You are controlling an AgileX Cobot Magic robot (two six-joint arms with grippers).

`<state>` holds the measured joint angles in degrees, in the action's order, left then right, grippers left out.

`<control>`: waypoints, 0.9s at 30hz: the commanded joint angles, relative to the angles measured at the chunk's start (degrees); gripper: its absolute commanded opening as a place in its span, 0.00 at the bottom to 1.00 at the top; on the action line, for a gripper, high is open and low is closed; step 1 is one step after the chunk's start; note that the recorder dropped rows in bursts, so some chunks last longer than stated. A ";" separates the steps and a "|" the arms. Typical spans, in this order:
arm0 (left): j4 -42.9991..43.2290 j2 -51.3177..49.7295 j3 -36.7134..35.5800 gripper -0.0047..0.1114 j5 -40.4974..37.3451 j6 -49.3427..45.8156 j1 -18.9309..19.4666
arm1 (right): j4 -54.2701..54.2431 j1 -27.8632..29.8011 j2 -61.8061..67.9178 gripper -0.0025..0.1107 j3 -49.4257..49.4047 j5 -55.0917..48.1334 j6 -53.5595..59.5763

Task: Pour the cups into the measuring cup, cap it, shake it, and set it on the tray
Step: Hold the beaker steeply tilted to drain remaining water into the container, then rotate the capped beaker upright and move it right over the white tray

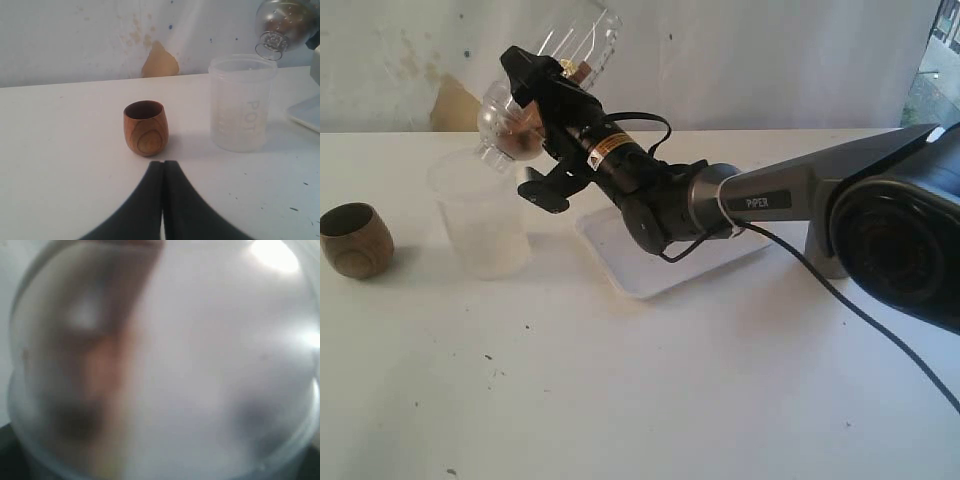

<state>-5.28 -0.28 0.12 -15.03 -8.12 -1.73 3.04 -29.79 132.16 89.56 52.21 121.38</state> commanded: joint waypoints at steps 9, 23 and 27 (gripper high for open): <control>0.18 0.28 -0.12 0.04 0.46 -0.07 -0.29 | -0.21 -0.05 -0.57 0.02 0.28 4.91 -10.97; 0.18 0.28 -0.12 0.04 0.46 -0.07 -0.29 | -0.87 -1.09 -0.57 0.02 -1.23 11.39 -36.99; 0.18 0.28 -0.12 0.04 0.46 -0.07 -0.29 | -0.87 -2.19 -0.57 0.02 -2.94 17.41 -51.76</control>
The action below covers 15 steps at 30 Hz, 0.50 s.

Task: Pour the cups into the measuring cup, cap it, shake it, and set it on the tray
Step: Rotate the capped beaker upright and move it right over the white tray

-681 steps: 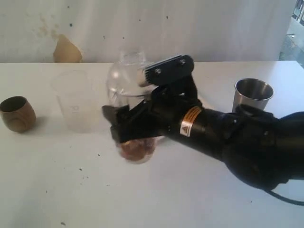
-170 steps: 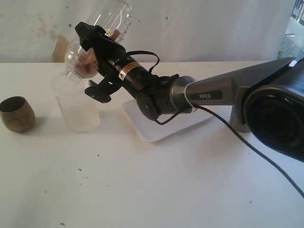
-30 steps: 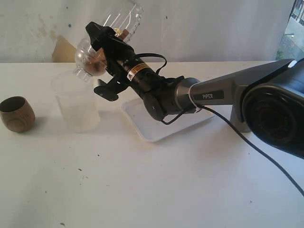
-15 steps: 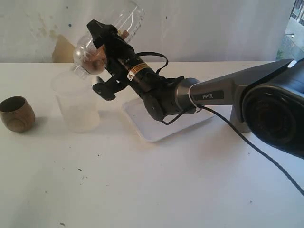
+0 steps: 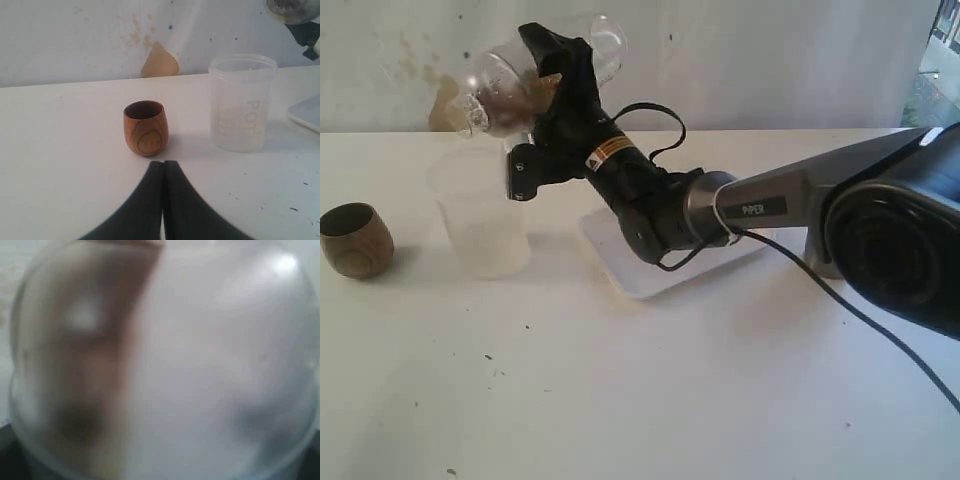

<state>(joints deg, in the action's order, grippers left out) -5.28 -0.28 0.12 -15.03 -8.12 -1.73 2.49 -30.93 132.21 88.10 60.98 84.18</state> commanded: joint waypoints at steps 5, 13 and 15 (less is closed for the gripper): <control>0.18 0.28 -0.12 0.04 0.46 -0.07 -0.29 | -4.65 -2.02 -1.22 0.02 -5.05 8.99 -22.77; 0.18 0.28 -0.12 0.04 0.46 -0.07 -0.29 | -9.62 -2.65 -3.28 0.02 -12.20 8.99 -22.77; 0.18 0.28 -0.12 0.04 0.46 -0.07 -0.29 | -9.25 -2.65 -3.97 0.02 -13.41 8.99 -23.64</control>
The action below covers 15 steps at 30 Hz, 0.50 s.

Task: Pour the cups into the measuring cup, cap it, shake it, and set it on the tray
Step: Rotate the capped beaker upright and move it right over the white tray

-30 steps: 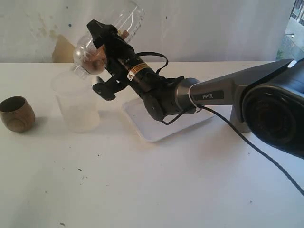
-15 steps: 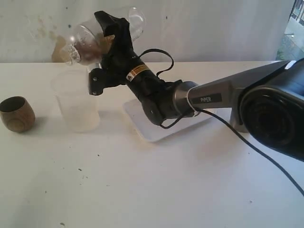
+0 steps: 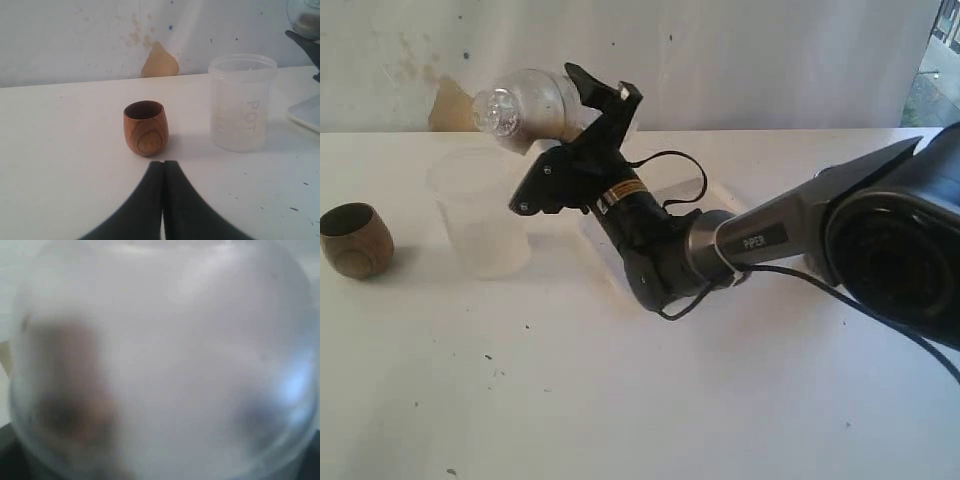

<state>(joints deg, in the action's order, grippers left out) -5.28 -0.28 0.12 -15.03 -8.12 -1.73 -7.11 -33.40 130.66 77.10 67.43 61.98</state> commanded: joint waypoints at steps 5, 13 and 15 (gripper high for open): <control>0.18 0.28 -0.12 0.04 0.46 -0.07 -0.29 | 3.29 -0.56 -5.18 0.02 -6.33 2.54 -4.22; 0.18 0.28 -0.12 0.04 0.46 -0.07 -0.29 | 3.40 -1.02 -14.43 0.02 -19.45 2.54 -11.01; 0.18 0.28 -0.12 0.04 0.46 -0.07 -0.29 | 4.26 -1.02 -16.31 0.02 -22.56 2.54 -11.42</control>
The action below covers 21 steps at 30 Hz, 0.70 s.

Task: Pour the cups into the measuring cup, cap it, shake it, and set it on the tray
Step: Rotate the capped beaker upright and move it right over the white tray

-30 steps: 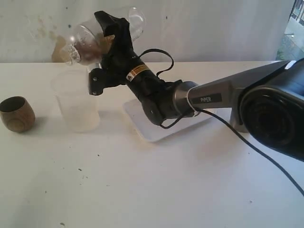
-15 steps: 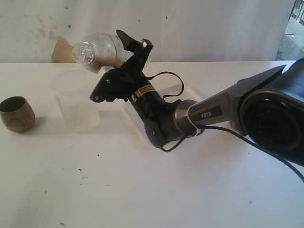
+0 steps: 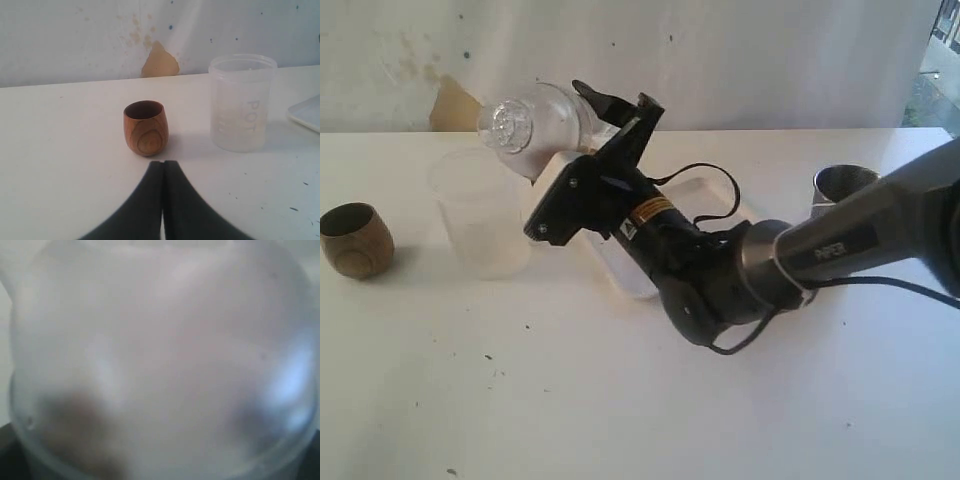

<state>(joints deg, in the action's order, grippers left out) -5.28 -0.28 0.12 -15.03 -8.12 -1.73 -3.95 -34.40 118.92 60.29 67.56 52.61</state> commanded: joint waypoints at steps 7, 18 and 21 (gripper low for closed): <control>0.18 0.28 -0.12 0.04 0.46 -0.07 -0.29 | 1.07 0.11 -5.62 0.02 -8.31 2.40 -0.84; 0.18 0.28 -0.12 0.04 0.46 -0.07 -0.29 | 1.07 0.11 -5.61 0.02 -8.31 2.40 -0.84; 0.18 0.28 -0.12 0.04 0.46 -0.07 -0.29 | 1.07 0.11 -5.61 0.02 -8.31 2.40 -0.84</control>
<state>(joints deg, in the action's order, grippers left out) -5.28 -0.28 0.12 -15.03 -8.12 -1.73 -3.32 -34.40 114.26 52.00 67.66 51.56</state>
